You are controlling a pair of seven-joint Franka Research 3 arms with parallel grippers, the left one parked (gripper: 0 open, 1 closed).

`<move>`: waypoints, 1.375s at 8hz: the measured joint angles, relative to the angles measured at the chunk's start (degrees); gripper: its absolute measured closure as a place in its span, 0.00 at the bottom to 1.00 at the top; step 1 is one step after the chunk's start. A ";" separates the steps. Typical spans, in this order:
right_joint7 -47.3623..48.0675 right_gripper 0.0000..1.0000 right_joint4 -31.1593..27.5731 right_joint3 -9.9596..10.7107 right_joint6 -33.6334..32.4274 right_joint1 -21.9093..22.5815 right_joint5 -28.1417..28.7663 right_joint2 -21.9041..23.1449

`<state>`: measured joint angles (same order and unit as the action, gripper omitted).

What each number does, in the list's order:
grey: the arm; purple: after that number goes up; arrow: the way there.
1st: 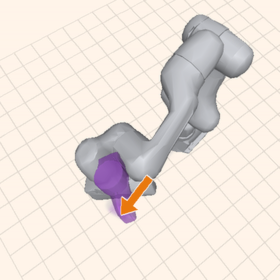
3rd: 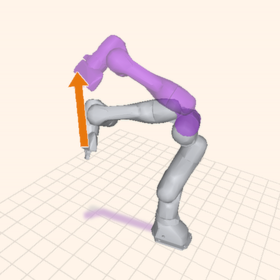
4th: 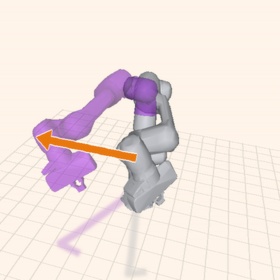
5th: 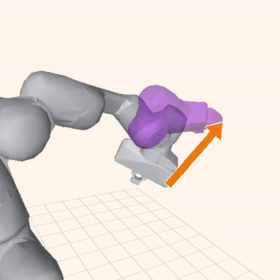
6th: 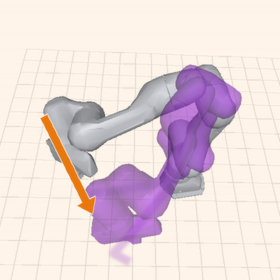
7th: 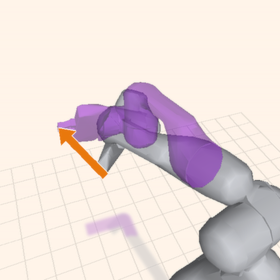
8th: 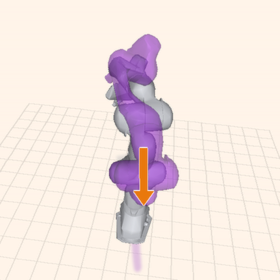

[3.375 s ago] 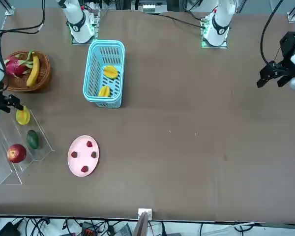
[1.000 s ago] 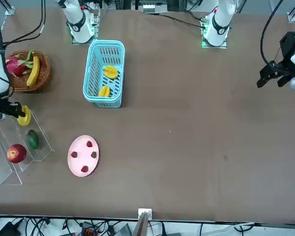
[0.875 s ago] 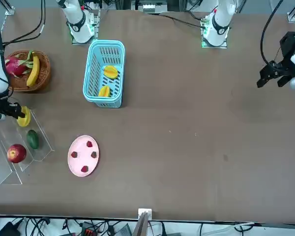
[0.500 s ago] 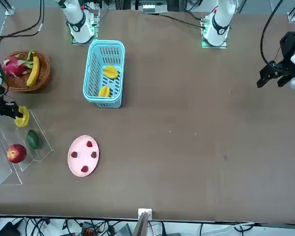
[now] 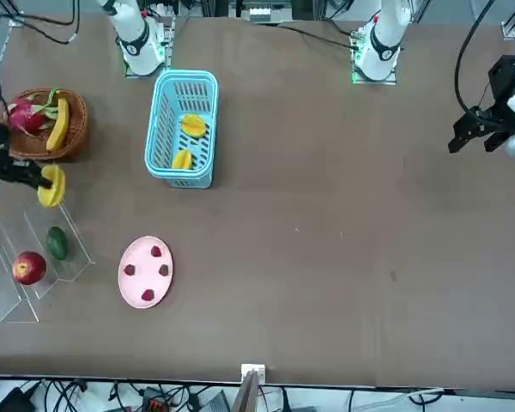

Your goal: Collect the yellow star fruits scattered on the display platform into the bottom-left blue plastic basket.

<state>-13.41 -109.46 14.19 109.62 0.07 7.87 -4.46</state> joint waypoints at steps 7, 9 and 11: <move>49.30 0.80 -0.64 -1.24 -8.73 30.54 -2.29 6.30; 56.92 0.80 -2.27 -1.51 -8.66 37.54 -2.37 5.97; 59.43 0.80 -4.11 -1.50 -7.72 41.48 -2.39 4.21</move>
<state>46.02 -113.58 12.69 101.90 41.55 5.48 -0.25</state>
